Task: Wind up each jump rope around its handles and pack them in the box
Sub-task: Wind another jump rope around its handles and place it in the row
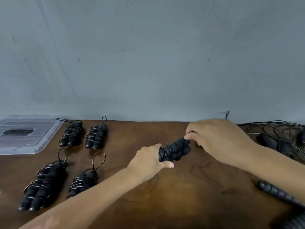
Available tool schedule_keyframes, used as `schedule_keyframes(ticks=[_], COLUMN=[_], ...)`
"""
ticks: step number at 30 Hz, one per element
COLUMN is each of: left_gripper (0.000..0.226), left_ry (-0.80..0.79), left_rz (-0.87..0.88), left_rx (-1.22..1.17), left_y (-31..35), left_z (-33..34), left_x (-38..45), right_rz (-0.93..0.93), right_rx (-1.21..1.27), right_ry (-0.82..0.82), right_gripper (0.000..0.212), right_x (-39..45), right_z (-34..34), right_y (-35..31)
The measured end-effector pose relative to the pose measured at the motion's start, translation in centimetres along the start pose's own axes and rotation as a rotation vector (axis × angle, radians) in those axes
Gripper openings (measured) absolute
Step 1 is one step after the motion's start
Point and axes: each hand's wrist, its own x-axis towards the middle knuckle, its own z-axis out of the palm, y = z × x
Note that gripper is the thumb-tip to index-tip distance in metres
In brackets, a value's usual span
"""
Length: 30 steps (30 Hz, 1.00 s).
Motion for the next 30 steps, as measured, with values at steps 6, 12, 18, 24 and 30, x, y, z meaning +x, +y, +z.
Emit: schedule_keyframes(ticks=[6, 12, 18, 24, 30], left_gripper=[0.052, 0.046, 0.030, 0.019, 0.022], left_ry=[-0.028, 0.009, 0.095, 0.085, 0.123], left_rz=[0.193, 0.327, 0.263, 0.125, -0.004], left_rx=[0.217, -0.048, -0.538, -0.850, -0.991], left_y=[1.1, 0.3, -0.2, -1.2, -2.2], left_z=[-1.2, -2.4, -2.2, -1.5, -1.2], left_x=[-1.5, -2.7, -3.5, -3.8, -3.6], right_rz=[0.002, 0.046, -0.024, 0.005, 0.035], right_rx=[0.547, 0.916, 1.034, 0.995, 0.740], right_ry=[0.035, -0.063, -0.089, -0.090, -0.127], right_gripper=[0.012, 0.012, 0.063, 0.041, 0.048], right_x=[3.5, 4.7, 4.1, 2.9, 1.3], right_z=[1.2, 4.5, 7.8, 9.4, 8.3], right_y=[3.1, 4.2, 2.6, 2.2, 1.9])
